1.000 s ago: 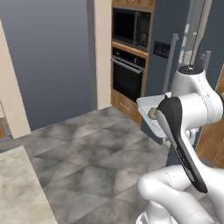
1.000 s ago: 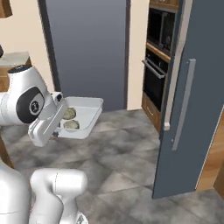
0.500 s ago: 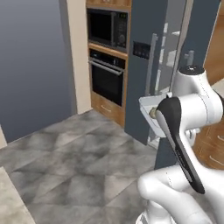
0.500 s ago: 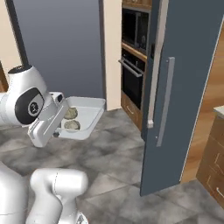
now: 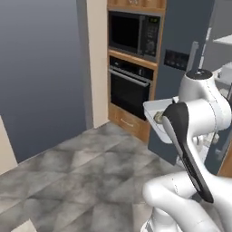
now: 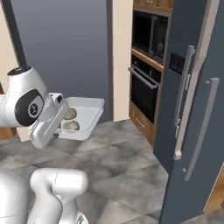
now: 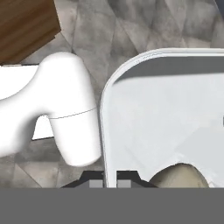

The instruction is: Place two dumplings into each of the tupperware containers and then place the containers in the fridge.

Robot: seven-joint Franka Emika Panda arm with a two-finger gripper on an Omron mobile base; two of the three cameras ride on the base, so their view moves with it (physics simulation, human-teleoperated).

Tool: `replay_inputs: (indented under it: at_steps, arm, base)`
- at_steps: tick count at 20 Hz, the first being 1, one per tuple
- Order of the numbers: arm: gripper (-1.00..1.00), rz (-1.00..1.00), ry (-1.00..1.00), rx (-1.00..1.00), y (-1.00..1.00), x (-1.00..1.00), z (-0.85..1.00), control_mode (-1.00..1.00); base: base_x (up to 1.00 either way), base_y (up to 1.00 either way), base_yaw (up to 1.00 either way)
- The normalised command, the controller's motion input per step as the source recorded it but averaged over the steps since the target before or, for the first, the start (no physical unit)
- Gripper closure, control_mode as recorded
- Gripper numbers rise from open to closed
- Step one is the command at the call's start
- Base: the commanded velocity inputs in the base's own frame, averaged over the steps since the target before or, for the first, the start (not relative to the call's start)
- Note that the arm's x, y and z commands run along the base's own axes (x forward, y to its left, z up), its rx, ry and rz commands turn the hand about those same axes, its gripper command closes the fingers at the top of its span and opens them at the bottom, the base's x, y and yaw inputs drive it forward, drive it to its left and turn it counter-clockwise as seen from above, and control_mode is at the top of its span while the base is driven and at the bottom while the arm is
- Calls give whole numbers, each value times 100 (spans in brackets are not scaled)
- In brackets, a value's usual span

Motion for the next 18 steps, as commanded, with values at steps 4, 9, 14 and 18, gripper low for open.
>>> replay_inputs:
  at_steps: [4,9,14,18]
  arm:
    - [100,0,0,0,0,0,0,100]
    - [100,0,0,0,0,0,0,100]
    - [100,0,0,0,0,0,0,100]
    - [100,0,0,0,0,0,0,100]
  base:
    - [71,89,-65]
    - [81,88,-57]
    - [53,97,-60]
    - [0,100,-62]
